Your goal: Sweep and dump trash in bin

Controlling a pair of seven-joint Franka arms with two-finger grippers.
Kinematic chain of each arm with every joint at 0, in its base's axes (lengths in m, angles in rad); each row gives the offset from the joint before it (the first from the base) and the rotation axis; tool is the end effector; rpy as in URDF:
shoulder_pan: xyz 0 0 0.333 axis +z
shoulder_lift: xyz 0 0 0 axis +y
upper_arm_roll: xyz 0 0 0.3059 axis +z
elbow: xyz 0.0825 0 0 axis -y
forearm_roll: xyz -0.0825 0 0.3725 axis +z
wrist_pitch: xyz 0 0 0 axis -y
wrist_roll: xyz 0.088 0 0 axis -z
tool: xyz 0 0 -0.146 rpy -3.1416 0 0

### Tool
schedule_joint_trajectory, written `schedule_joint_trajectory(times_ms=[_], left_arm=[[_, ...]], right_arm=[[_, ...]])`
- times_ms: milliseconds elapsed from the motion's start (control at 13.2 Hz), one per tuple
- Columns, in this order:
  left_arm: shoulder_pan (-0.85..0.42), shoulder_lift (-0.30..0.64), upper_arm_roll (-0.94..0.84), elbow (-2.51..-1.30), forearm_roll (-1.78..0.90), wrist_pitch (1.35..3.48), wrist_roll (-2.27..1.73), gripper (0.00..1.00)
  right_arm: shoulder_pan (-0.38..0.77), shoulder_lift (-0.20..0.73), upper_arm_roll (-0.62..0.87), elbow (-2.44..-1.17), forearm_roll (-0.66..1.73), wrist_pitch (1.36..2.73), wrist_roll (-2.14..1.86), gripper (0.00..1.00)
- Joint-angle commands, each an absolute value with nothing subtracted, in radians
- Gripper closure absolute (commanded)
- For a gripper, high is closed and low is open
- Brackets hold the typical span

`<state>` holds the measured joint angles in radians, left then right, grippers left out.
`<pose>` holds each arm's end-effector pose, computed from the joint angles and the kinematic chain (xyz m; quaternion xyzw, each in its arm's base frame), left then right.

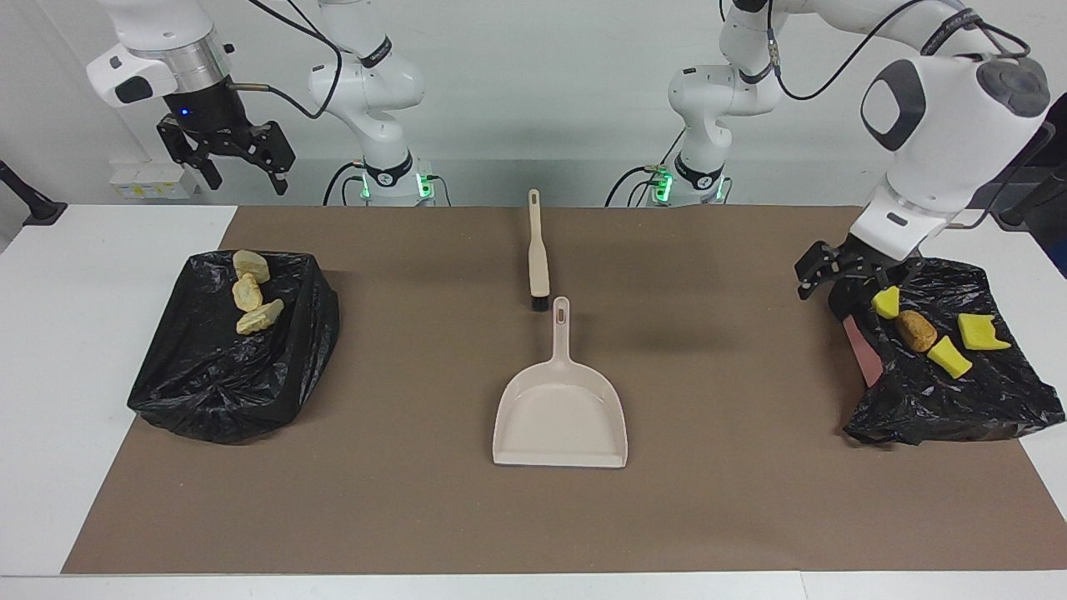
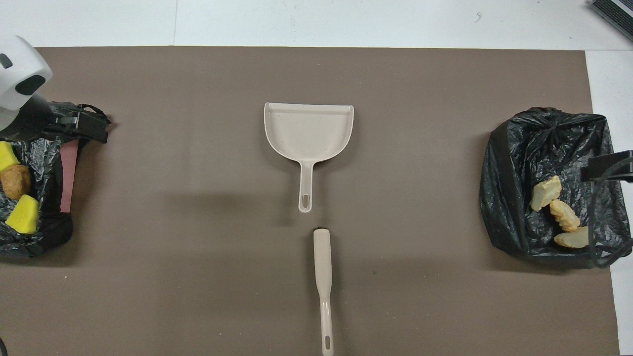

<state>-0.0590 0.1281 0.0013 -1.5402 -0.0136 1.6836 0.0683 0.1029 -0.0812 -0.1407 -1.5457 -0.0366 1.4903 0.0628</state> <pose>0.5888 -0.0359 0.5271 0.9980 -0.0622 0.0077 0.0066 0.5103 -0.0279 0.6221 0.9985 -0.0518 0.0126 0.0124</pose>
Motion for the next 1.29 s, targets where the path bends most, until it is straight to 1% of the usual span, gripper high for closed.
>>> schedule_joint_trajectory(times_ms=[0, 151, 302, 605, 983, 1210], left_arm=[[-0.058, 0.054, 0.005, -1.555, 0.021, 1.597, 0.086, 0.0], [-0.06, 0.026, 0.008, -1.554, 0.021, 1.557, 0.086, 0.0], [-0.058, -0.011, 0.006, -1.581, 0.02, 1.531, 0.09, 0.0], [-0.058, -0.012, 0.006, -1.58, 0.018, 1.523, 0.086, 0.0], [-0.055, -0.005, 0.006, -1.525, 0.008, 1.425, 0.083, 0.0], [-0.058, 0.0, 0.005, -1.5, 0.003, 1.416, 0.08, 0.0]], right_arm=[[0.101, -0.1, -0.144, -1.563, -0.017, 1.494, 0.032, 0.0], [0.101, -0.1, -0.144, -1.563, -0.017, 1.494, 0.032, 0.0], [0.101, -0.1, -0.144, -1.563, -0.017, 1.494, 0.032, 0.0], [0.101, -0.1, -0.144, -1.563, -0.017, 1.494, 0.032, 0.0], [0.101, -0.1, -0.144, -1.563, -0.017, 1.494, 0.032, 0.0], [0.101, -0.1, -0.144, -1.563, -0.017, 1.494, 0.032, 0.0]])
